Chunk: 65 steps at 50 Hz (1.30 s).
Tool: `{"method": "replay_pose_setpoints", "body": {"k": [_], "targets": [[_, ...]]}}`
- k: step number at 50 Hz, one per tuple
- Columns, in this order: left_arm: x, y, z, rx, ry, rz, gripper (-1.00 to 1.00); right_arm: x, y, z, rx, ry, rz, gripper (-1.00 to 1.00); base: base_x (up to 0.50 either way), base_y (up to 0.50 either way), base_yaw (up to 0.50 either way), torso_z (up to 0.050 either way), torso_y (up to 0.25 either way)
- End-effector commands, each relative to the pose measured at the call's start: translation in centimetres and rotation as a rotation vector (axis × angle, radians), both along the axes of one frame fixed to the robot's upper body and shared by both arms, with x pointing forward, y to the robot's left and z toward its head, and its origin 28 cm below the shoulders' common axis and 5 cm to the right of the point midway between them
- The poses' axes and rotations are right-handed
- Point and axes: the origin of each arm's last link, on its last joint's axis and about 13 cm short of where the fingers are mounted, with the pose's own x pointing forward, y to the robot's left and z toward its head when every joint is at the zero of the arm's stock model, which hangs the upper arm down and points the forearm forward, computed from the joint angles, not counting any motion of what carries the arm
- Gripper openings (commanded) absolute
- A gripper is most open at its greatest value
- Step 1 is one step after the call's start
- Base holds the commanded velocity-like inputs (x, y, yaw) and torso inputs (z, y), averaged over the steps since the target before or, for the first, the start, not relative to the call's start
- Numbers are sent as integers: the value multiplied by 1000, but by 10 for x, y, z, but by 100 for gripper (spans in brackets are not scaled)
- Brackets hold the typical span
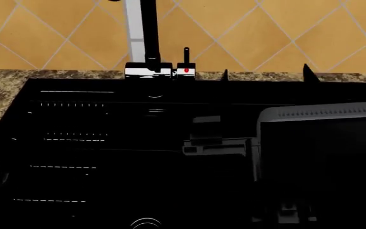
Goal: Turn the sink spout to the right.
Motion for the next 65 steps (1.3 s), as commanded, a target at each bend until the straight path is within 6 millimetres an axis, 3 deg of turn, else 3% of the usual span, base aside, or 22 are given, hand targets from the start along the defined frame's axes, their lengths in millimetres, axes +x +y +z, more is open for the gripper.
{"method": "replay_pose_setpoints", "body": {"k": [1, 15, 38, 49, 65], "targets": [[2, 0, 0, 2, 0, -3, 100, 0, 12, 14, -1, -23, 52, 100, 0, 0, 0, 0, 0], [2, -1, 0, 1, 1, -7, 100, -5, 30, 20, 42, -20, 96, 100, 0, 0, 0, 0, 0], [2, -1, -1, 2, 1, -8, 100, -6, 31, 26, 66, -39, 106, 100, 0, 0, 0, 0, 0], [1, -2, 0, 22, -9, -21, 100, 8, 43, 38, 69, -61, 150, 100, 0, 0, 0, 0, 0], [2, -2, -1, 26, 3, -11, 100, 36, 57, 38, 129, -49, 177, 100, 0, 0, 0, 0, 0]]}}
